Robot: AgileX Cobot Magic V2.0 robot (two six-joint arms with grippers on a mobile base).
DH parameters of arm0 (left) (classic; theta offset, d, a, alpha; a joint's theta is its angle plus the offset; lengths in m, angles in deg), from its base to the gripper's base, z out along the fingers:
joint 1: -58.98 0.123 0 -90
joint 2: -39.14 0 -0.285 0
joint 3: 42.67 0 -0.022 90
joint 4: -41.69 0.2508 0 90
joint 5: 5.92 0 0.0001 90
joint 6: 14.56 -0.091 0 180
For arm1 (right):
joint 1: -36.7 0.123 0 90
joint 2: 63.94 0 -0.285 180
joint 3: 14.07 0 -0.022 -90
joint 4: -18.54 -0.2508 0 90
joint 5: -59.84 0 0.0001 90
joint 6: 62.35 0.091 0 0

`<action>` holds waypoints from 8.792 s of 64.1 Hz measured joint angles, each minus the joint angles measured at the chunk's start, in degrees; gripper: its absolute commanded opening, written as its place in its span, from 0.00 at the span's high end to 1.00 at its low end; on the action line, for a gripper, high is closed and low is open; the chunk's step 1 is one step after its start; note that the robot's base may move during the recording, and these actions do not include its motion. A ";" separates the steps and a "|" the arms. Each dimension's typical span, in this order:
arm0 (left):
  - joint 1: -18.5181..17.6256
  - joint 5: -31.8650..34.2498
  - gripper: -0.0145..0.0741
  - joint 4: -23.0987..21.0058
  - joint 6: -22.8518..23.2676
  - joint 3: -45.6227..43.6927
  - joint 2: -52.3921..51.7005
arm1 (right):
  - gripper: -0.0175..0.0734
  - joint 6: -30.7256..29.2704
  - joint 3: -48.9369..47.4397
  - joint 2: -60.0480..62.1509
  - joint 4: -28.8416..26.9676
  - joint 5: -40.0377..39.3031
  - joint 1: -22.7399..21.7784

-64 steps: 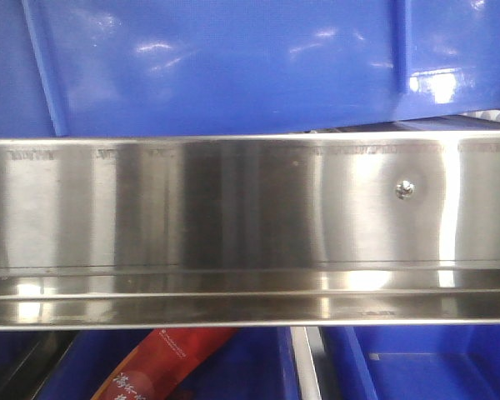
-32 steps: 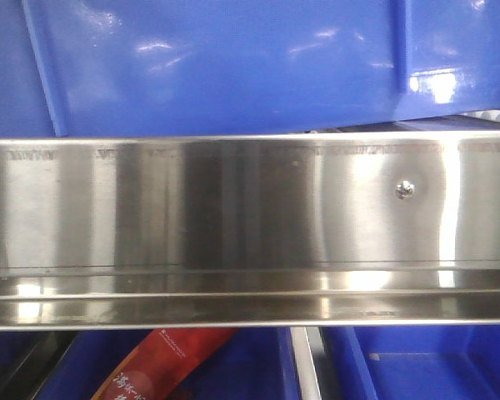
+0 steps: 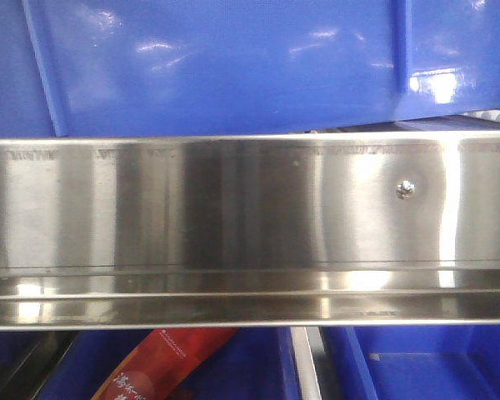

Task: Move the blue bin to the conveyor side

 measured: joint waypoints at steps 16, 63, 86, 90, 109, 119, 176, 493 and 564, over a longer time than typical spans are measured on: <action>0.00 0.22 0.85 0.00 0.00 0.00 0.00 | 0.90 0.00 0.00 0.00 0.00 0.00 0.00; -0.26 -5.86 0.86 -0.61 0.00 -7.64 -2.43 | 0.90 0.47 -3.04 5.80 -0.84 4.17 0.00; -3.69 -8.28 0.86 1.41 1.55 -11.78 -4.81 | 0.90 0.45 -2.93 9.08 -3.21 5.40 -2.48; -5.70 -8.28 0.86 3.05 3.15 -11.82 -5.49 | 0.90 0.33 -2.20 10.24 -3.61 5.40 -3.71; -10.83 -9.19 0.86 5.11 6.66 -11.82 -6.18 | 0.90 0.10 10.92 21.45 -3.24 0.99 -5.68; -10.95 -11.57 0.86 5.14 7.07 -11.82 -7.98 | 0.90 0.47 18.39 27.15 -3.58 -2.37 -5.68; -10.95 -10.53 0.86 6.38 9.06 -4.81 -18.84 | 0.90 -0.05 21.49 30.63 -8.89 -6.97 -5.68; -10.95 -9.88 0.86 6.48 9.06 -4.72 -19.22 | 0.90 -0.05 21.49 30.63 -8.91 -6.97 -5.68; -10.95 -9.88 0.86 6.48 9.06 -4.72 -19.22 | 0.90 -0.05 21.49 30.63 -8.81 -6.97 -5.68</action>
